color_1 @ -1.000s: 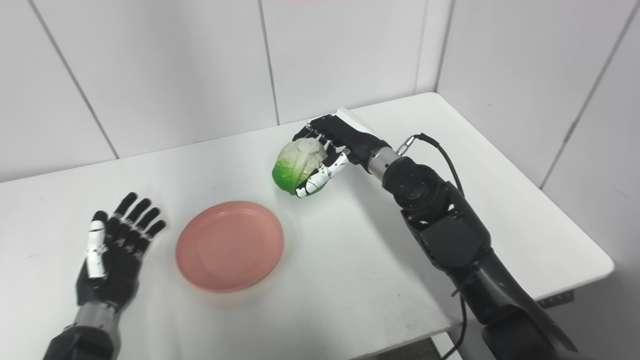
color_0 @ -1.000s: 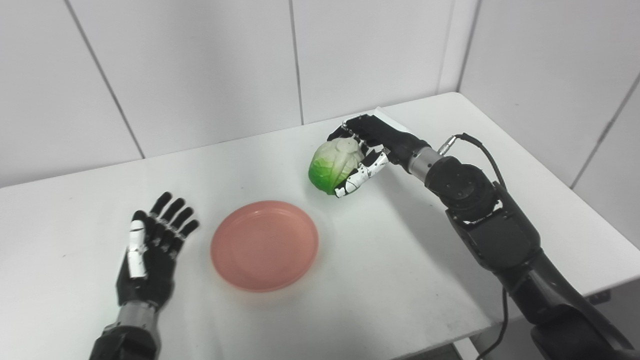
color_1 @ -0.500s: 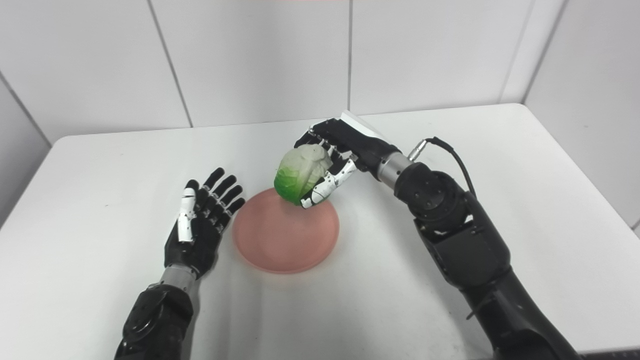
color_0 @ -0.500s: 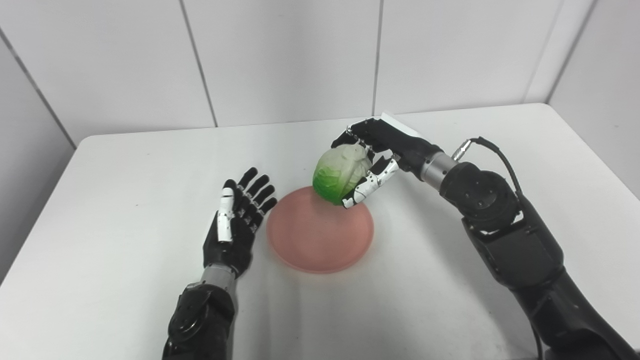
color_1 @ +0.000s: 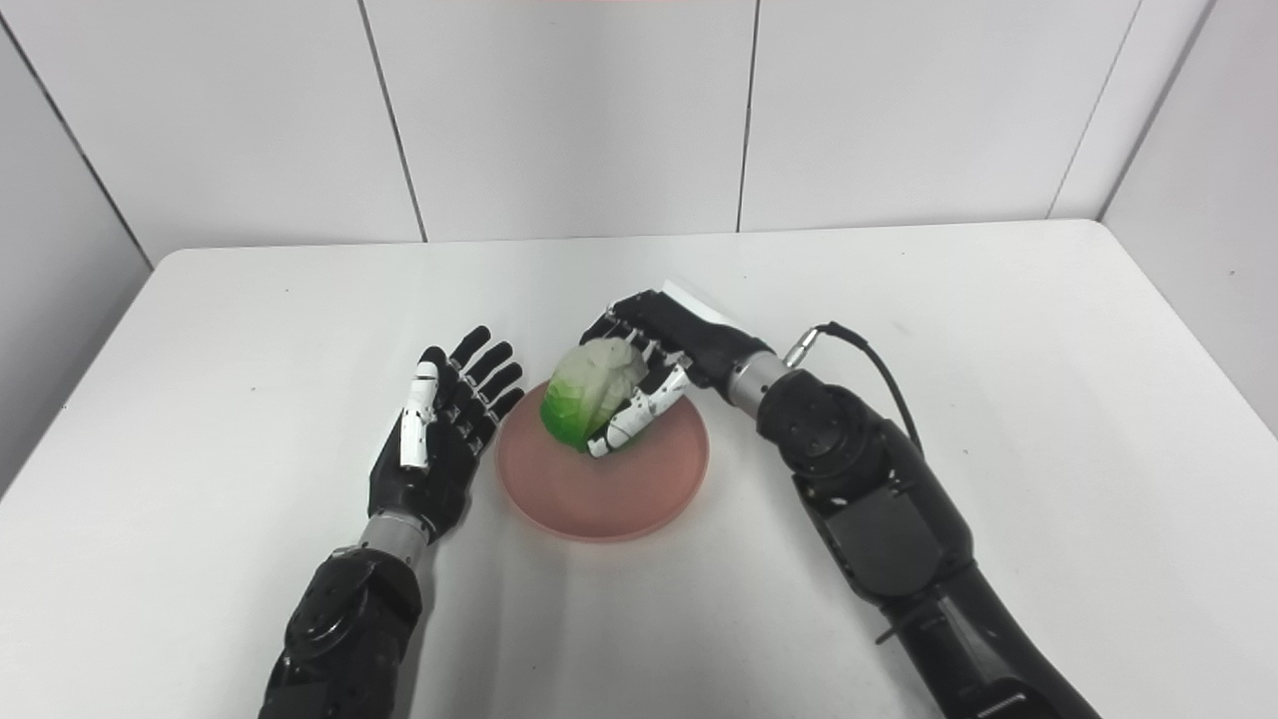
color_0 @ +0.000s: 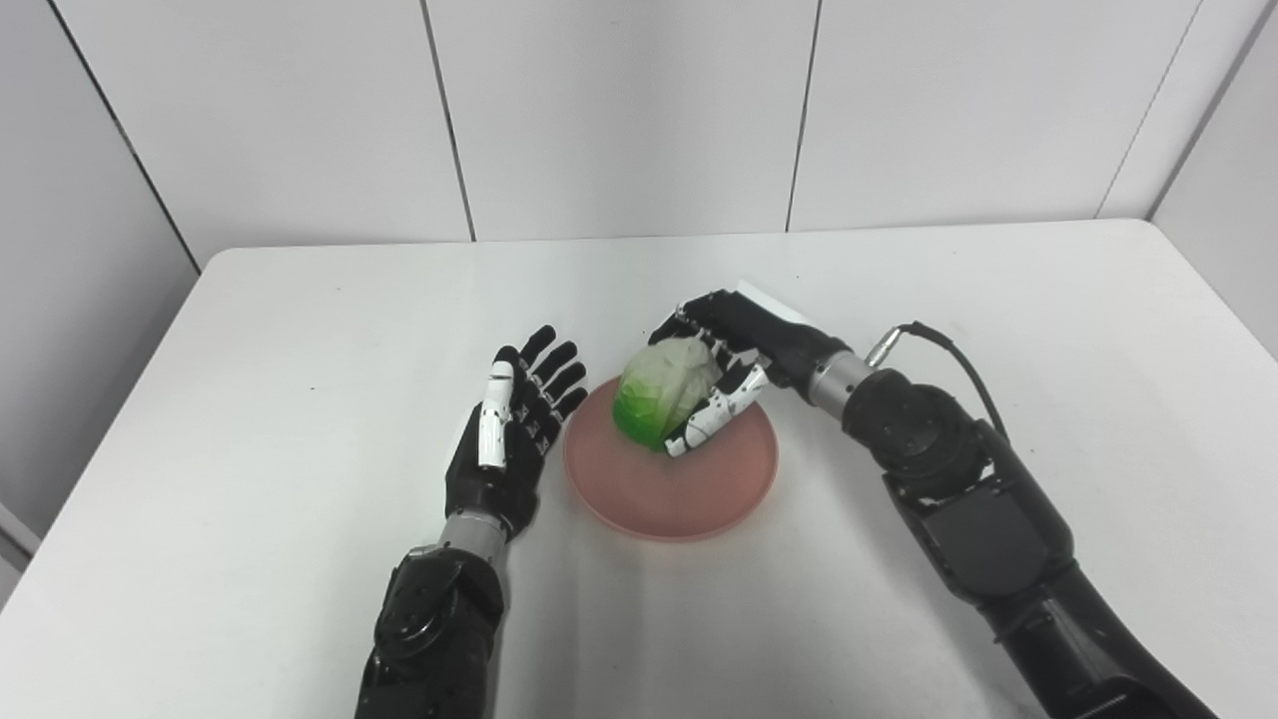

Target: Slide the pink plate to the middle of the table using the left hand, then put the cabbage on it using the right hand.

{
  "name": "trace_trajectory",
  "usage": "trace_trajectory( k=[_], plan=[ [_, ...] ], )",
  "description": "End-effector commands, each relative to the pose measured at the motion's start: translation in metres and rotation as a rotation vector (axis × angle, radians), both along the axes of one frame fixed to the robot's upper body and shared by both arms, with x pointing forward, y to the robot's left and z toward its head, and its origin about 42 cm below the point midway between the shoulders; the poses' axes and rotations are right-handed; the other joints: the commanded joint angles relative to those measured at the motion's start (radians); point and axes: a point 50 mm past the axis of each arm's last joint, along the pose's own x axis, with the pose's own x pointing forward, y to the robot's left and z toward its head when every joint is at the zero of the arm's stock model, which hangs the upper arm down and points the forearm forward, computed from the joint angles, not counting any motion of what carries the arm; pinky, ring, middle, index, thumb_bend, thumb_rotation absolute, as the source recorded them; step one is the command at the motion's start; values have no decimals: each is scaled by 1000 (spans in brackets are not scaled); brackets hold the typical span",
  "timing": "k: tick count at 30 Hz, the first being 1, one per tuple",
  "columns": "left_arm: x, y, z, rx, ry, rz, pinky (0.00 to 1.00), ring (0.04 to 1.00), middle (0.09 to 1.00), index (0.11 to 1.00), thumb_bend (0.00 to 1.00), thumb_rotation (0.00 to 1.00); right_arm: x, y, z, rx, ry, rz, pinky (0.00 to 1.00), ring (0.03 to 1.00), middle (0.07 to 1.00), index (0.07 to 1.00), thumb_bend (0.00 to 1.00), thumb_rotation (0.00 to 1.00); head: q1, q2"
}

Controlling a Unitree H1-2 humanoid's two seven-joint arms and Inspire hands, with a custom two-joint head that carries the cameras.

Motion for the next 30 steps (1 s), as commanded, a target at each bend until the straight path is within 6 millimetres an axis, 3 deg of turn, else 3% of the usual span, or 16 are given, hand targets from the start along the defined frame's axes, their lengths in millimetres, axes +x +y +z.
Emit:
trace_trajectory(
  k=[1,10,20,26,28,29,30],
  plan=[
    [-3,-1,-10,11,65,1,884,883,882,869,368,1000,6,6,24,19,-105,27,393,437,465,504,529,0,0,3],
    [-3,-1,-8,9,69,-2,872,881,881,870,377,1000,3,1,12,7,-118,32,372,420,458,517,526,0,-2,16],
    [-2,-3,-6,10,68,6,860,867,865,856,372,1000,-5,5,-1,-61,-258,104,392,418,442,518,526,0,-4,25],
    [-1,-4,-6,10,71,5,859,865,864,853,370,1000,-9,5,-3,-33,-260,127,441,464,462,517,527,0,-6,26],
    [-1,-4,-5,7,71,6,867,872,870,858,370,1000,-10,5,-2,-44,-254,139,488,519,472,518,528,0,-6,25],
    [-1,-4,-5,6,72,7,869,873,871,859,368,1000,-10,5,-2,-49,-250,145,519,551,544,506,525,64,-6,25],
    [-1,-3,-6,5,72,7,868,872,870,858,367,1000,-10,5,-2,-51,-248,149,555,590,614,621,767,31,-6,25]
  ],
)
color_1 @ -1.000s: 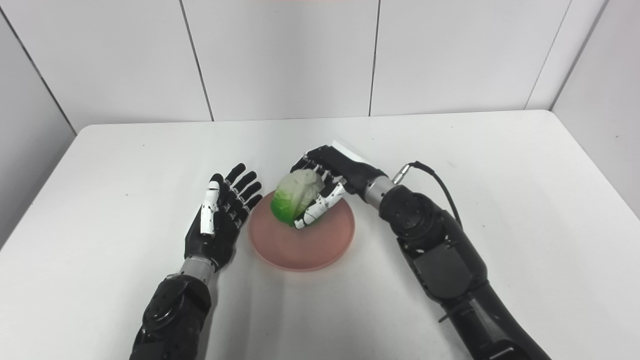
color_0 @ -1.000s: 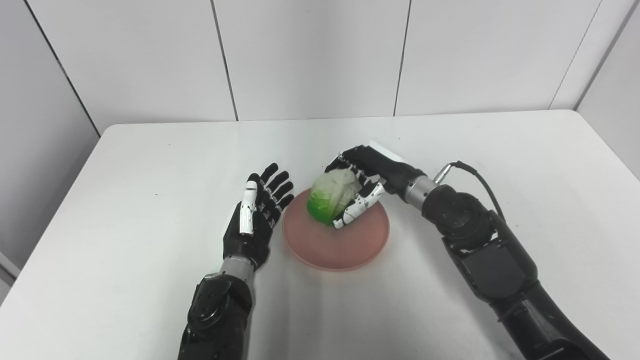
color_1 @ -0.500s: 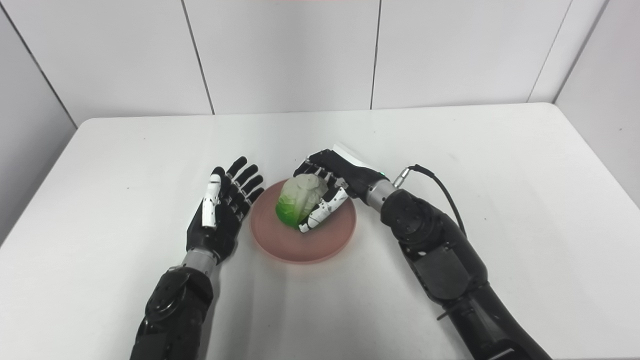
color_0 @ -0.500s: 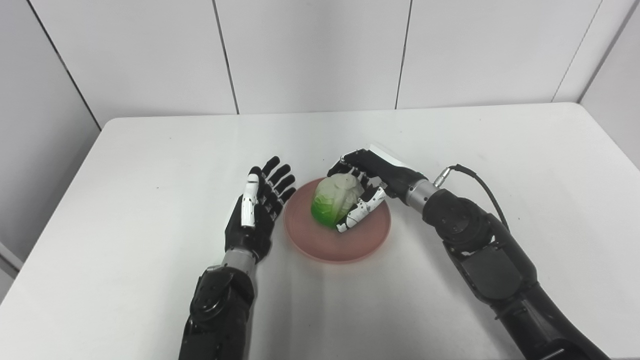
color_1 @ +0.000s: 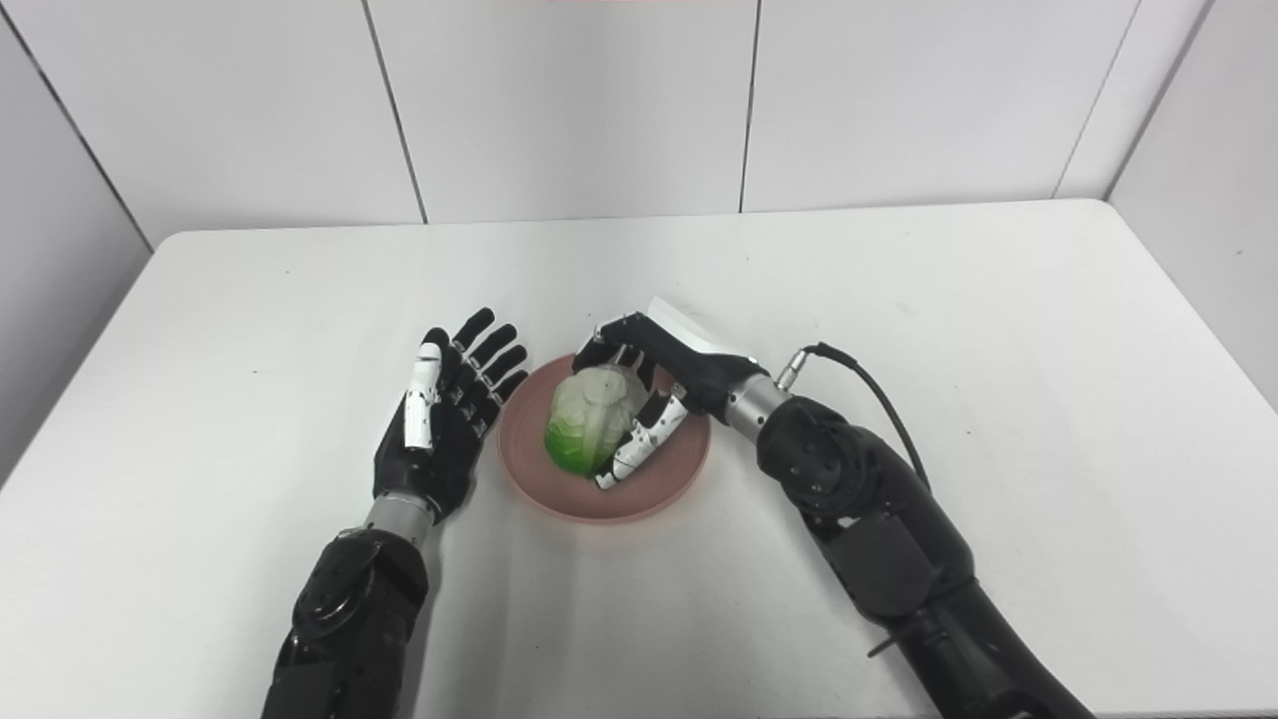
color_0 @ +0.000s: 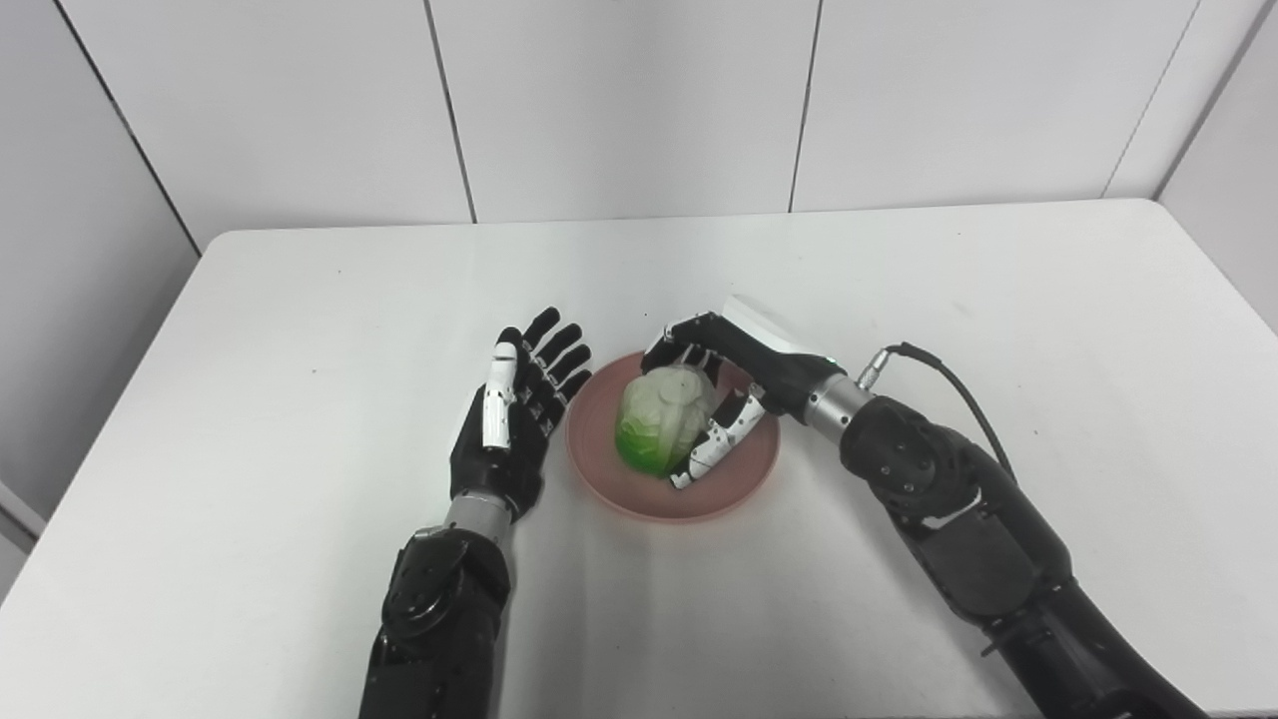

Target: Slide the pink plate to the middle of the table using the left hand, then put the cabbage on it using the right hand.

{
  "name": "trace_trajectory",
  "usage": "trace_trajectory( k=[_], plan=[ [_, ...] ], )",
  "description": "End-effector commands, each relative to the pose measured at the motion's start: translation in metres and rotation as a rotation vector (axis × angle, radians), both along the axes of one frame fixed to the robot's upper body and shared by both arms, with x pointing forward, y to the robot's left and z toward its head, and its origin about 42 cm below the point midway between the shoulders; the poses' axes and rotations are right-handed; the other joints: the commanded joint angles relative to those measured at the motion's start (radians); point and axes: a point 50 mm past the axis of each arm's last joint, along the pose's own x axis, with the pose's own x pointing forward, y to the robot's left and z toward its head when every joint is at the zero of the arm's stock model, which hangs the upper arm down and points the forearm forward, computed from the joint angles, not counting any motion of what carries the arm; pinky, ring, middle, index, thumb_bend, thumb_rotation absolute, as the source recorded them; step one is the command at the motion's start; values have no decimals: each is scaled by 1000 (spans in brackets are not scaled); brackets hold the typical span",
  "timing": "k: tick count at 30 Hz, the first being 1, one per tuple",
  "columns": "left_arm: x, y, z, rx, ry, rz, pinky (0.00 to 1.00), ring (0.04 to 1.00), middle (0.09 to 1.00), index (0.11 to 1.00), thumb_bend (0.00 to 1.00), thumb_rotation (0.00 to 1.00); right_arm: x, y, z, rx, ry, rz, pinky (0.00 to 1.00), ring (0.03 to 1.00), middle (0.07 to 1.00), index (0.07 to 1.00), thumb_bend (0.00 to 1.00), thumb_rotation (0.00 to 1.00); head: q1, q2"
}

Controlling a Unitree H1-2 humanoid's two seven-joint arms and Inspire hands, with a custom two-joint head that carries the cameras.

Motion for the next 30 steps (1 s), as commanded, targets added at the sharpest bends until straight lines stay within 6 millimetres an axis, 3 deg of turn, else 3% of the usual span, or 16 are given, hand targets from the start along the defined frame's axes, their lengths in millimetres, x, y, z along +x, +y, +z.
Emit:
trace_trajectory(
  k=[1,5,12,24,27,30],
  plan=[
    [0,-2,-7,6,63,-8,867,871,869,856,366,1000,4,5,28,18,-91,49,576,614,645,662,833,33,2,0],
    [0,-3,-6,11,62,-11,867,875,870,855,365,1000,3,6,33,-23,-111,65,656,709,750,774,940,103,2,-1],
    [1,-3,-7,10,62,-14,873,880,875,864,375,1000,2,7,42,-90,-93,107,823,898,931,939,1000,339,0,-4],
    [1,-4,-5,-5,56,-11,859,871,869,858,361,1000,1,-1,59,-17,-100,130,869,945,982,1000,1000,469,-2,-14],
    [1,-3,-4,-7,49,-12,867,875,876,863,363,1000,-5,-7,69,31,-112,129,811,935,990,1000,1000,467,-1,-16],
    [-1,-1,-3,13,34,3,856,872,879,866,367,1000,-15,-18,77,80,-173,99,871,951,985,1000,1000,508,0,-18]
  ],
)
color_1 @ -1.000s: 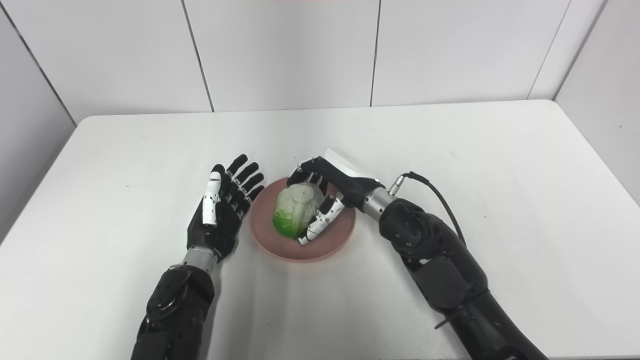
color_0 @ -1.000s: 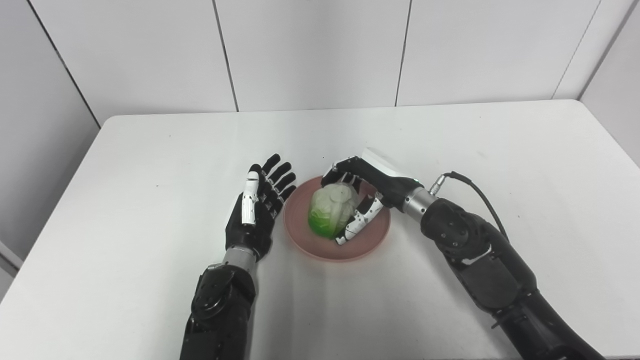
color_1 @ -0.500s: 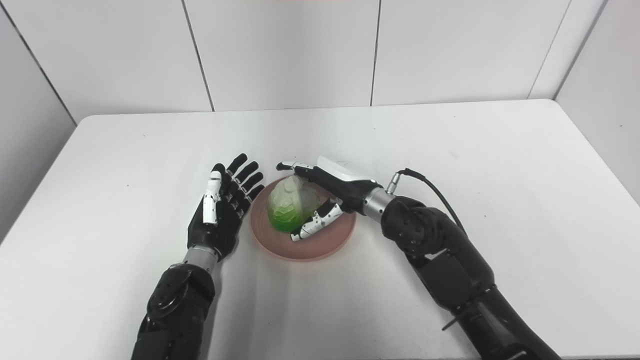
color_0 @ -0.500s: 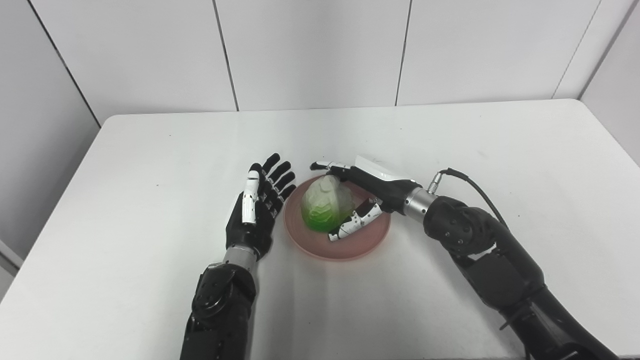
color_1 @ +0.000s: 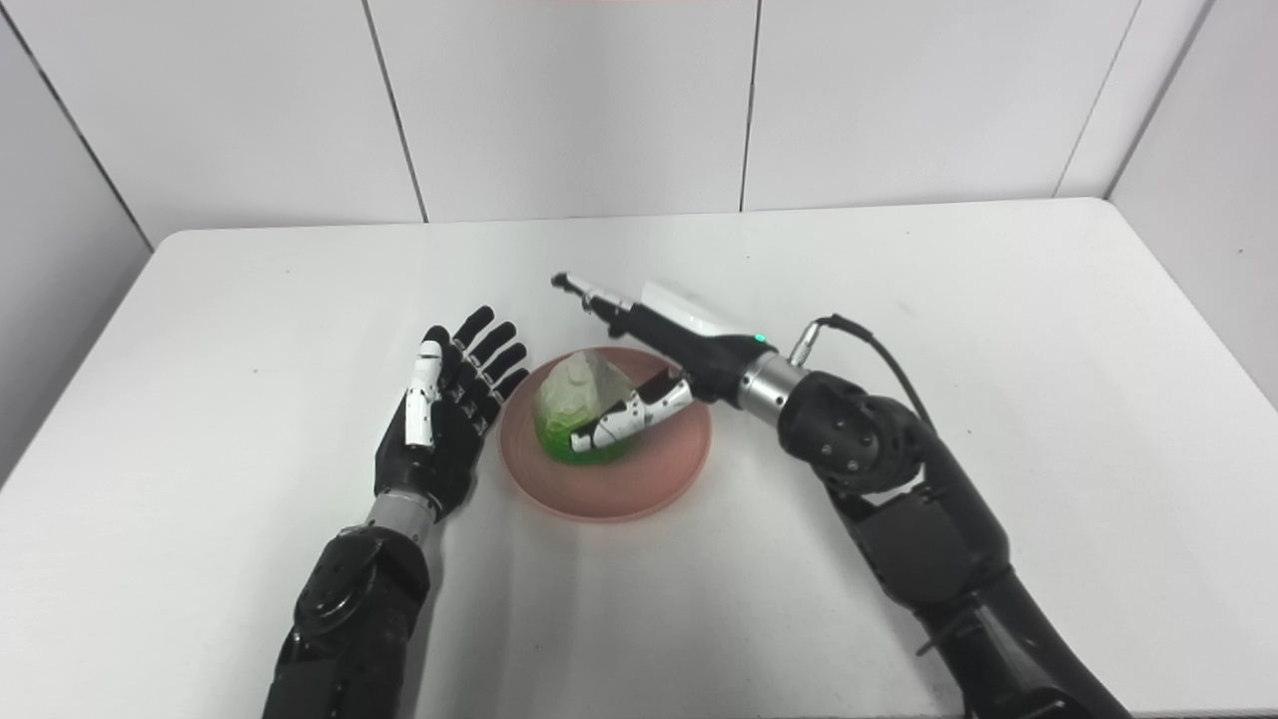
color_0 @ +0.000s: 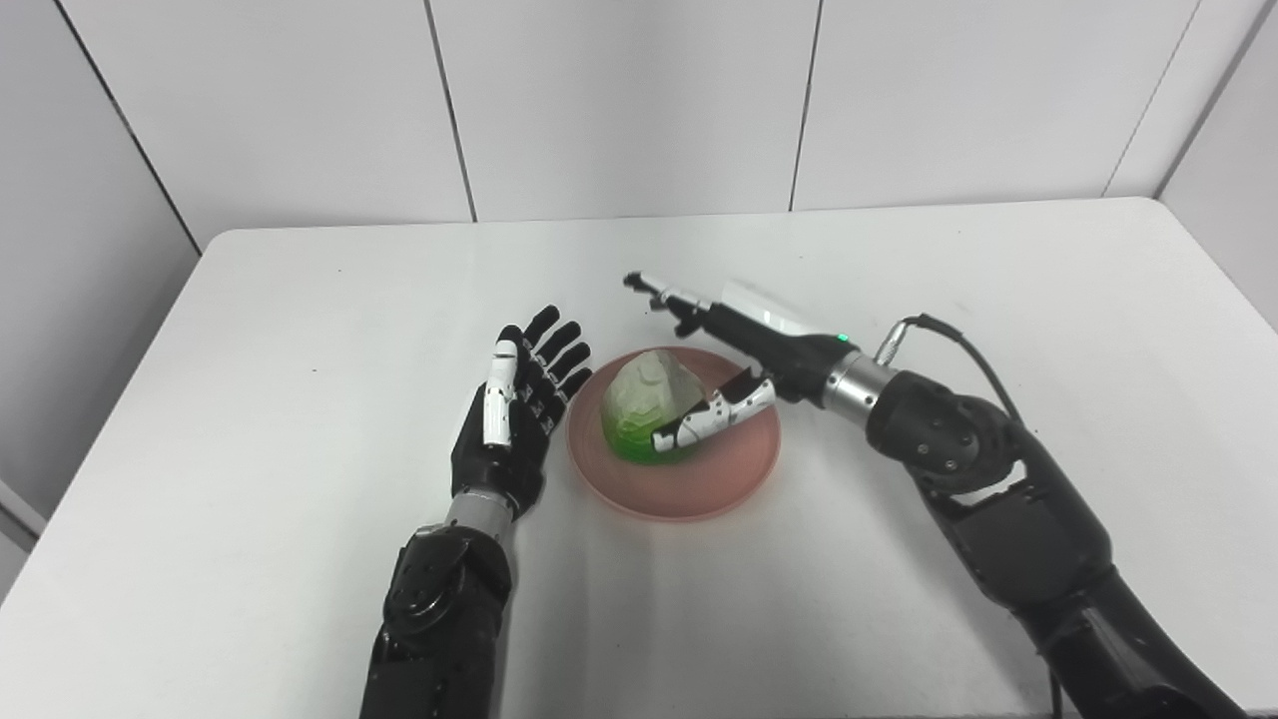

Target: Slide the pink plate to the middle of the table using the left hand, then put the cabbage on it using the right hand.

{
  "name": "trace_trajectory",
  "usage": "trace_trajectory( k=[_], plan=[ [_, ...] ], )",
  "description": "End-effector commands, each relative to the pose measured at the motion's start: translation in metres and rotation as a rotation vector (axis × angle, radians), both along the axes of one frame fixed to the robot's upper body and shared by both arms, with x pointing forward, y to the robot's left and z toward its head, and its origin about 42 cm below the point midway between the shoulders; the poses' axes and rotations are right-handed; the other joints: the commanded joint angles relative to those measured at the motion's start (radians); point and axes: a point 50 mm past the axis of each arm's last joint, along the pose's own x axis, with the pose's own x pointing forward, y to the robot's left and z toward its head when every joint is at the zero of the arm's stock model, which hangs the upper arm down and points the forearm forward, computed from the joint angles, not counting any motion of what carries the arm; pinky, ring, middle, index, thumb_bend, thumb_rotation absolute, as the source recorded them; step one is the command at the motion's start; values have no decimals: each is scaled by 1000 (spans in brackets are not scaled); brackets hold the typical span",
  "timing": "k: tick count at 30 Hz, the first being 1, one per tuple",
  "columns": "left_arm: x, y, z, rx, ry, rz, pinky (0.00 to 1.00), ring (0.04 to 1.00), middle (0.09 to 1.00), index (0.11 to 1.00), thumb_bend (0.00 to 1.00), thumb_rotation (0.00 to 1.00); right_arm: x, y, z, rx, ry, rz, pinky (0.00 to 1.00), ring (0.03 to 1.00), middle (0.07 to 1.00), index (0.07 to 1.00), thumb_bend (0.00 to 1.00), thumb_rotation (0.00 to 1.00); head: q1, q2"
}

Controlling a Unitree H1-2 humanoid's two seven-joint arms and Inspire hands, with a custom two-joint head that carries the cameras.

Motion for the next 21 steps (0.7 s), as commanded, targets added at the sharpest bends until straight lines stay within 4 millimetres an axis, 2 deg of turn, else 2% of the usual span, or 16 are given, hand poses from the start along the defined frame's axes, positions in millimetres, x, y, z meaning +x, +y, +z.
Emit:
trace_trajectory(
  k=[1,3,6,7,9,12,14,18,20,21],
  plan=[
    [-4,1,-2,40,16,11,854,871,879,866,367,1000,-7,-12,21,81,-92,-60,875,951,984,1000,1000,511,3,-1],
    [-8,4,-1,77,-9,18,859,876,885,877,379,1000,-16,-20,19,135,-105,-130,837,931,969,1000,1000,615,2,-3],
    [-17,9,2,149,-59,19,895,899,908,901,398,1000,-35,-34,3,241,-114,-247,868,959,993,1000,1000,758,-3,-2],
    [-20,11,3,172,-76,17,931,923,935,922,411,1000,-42,-38,-4,277,-86,-293,866,973,997,1000,955,877,-5,-2],
    [-28,15,3,221,-106,16,974,955,973,958,421,1000,-57,-45,-20,339,10,-356,908,995,1000,1000,945,974,-8,-3],
    [-40,18,2,320,-155,22,998,996,998,996,411,1000,-80,-53,-47,362,121,-417,993,1000,1000,1000,930,998,-14,2],
    [-48,20,0,379,-170,20,1000,999,1000,999,416,1000,-91,-55,-63,380,165,-440,998,1000,1000,1000,928,1000,-17,5],
    [-64,23,-1,421,-192,33,1000,1000,1000,1000,420,1000,-106,-52,-82,446,235,-492,1000,1000,1000,1000,914,1000,-23,6],
    [-73,23,-3,422,-192,48,1000,1000,1000,1000,409,1000,-112,-51,-91,468,261,-492,1000,1000,1000,1000,868,1000,-21,6],
    [-75,23,-3,419,-191,53,1000,1000,1000,1000,404,1000,-114,-51,-94,478,272,-488,1000,1000,1000,1000,806,1000,-19,5]
  ],
)
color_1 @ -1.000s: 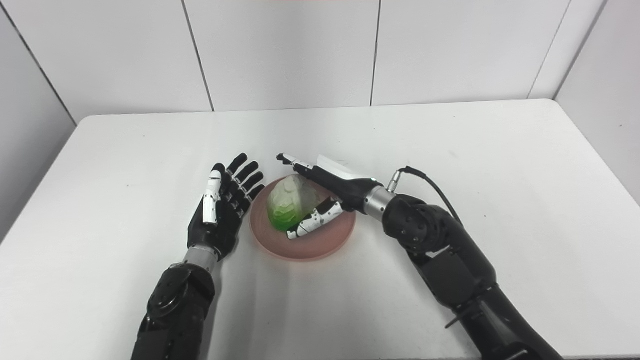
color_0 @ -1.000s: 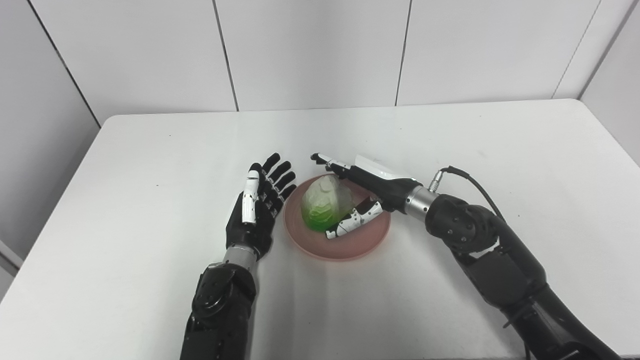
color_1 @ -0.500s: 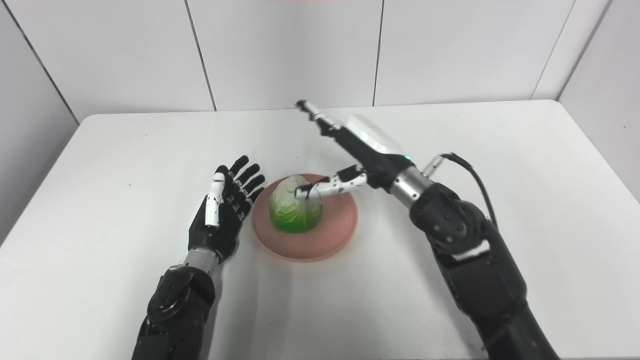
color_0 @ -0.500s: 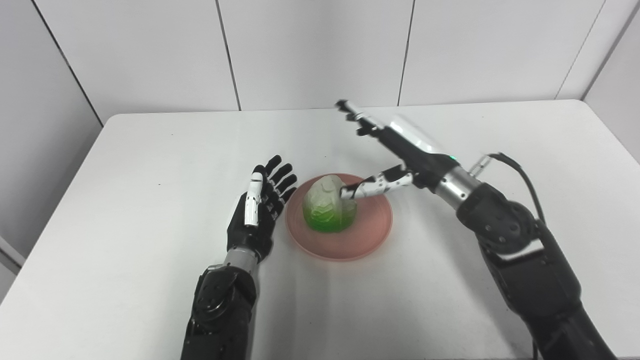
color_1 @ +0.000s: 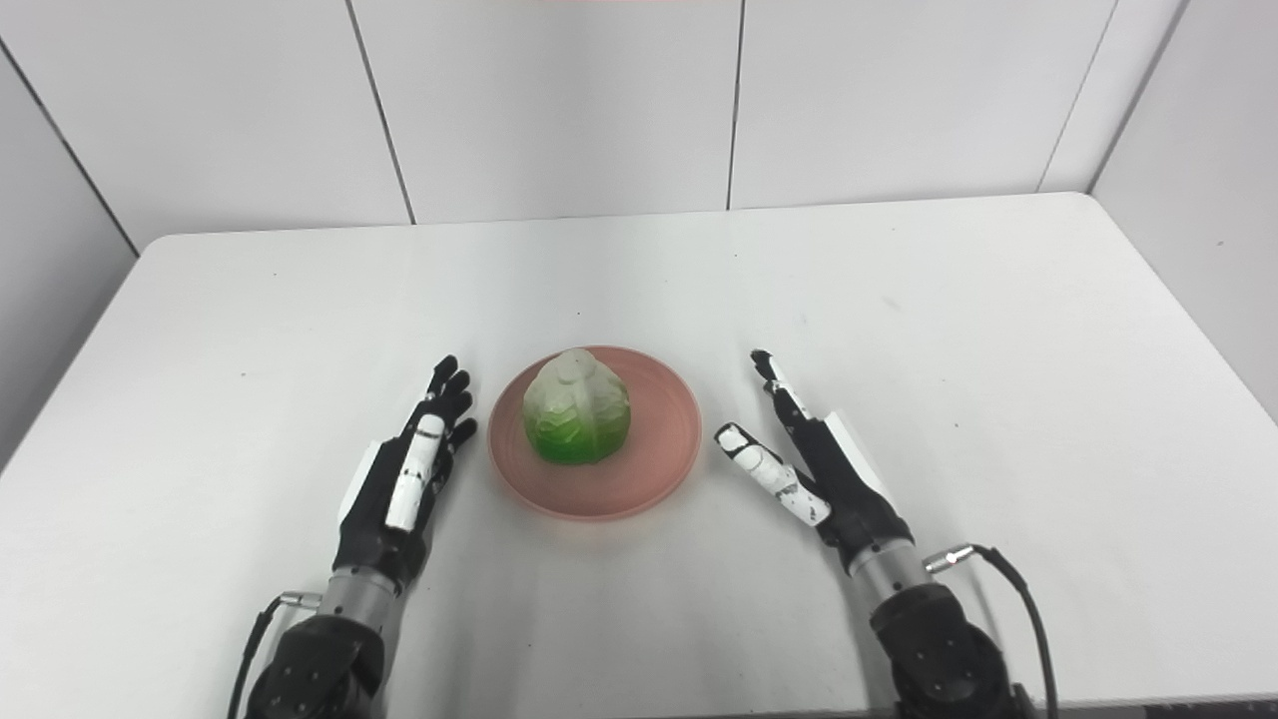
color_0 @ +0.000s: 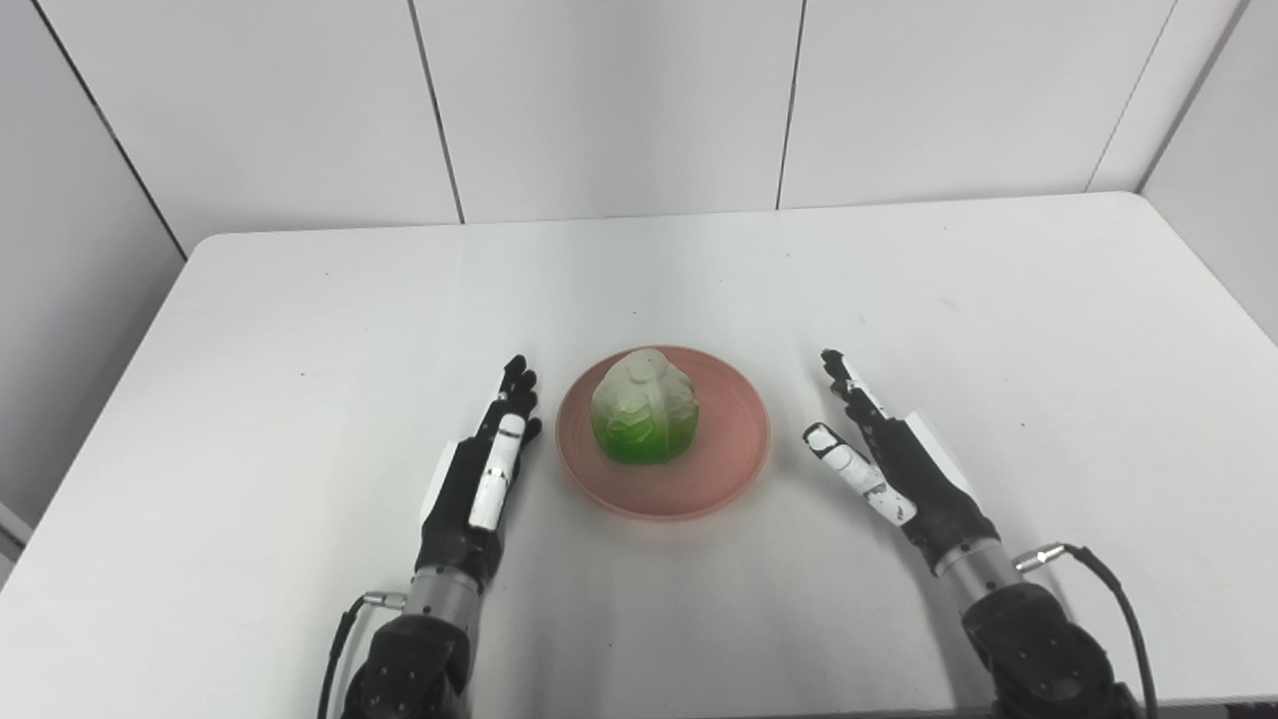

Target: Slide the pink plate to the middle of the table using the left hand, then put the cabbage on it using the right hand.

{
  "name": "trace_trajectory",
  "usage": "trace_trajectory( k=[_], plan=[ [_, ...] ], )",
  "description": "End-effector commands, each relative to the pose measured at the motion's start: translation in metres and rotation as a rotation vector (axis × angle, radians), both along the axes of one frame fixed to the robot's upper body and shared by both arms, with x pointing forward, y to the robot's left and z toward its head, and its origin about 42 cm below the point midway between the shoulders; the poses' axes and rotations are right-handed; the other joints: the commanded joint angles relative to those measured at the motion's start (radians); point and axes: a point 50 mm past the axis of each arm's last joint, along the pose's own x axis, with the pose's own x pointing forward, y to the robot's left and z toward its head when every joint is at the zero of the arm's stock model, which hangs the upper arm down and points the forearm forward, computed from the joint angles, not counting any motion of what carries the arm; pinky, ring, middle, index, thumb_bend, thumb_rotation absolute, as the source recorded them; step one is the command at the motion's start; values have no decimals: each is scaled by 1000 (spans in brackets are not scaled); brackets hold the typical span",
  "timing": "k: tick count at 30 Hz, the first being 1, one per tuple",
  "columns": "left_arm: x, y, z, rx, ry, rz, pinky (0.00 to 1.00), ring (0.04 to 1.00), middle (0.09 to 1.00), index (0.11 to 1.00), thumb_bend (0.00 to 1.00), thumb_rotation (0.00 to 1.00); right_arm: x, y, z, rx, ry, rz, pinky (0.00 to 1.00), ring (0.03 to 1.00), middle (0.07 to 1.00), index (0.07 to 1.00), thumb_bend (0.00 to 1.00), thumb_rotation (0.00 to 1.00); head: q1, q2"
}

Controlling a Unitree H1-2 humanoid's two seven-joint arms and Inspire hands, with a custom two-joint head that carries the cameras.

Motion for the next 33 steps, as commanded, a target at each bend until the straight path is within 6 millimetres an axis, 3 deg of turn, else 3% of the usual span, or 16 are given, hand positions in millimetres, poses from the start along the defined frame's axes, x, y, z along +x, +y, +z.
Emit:
trace_trajectory(
  k=[1,8,16,33],
  plan=[
    [-5,0,7,2,-47,20,1000,1000,1000,1000,402,1000,1,3,8,46,-47,12,1000,1000,1000,1000,786,1000,2,1],
    [-13,2,4,-13,-45,37,1000,1000,1000,1000,397,1000,-2,1,-5,121,-52,3,1000,1000,1000,1000,579,1000,4,5],
    [-15,6,1,-13,-41,40,1000,1000,1000,1000,419,1000,-1,2,-8,150,-61,0,1000,1000,1000,1000,511,1000,4,4],
    [-13,6,-4,-27,-16,46,961,972,983,980,421,1000,0,1,-12,172,-43,-1,999,1000,1000,1000,490,1000,14,-1]
  ],
)
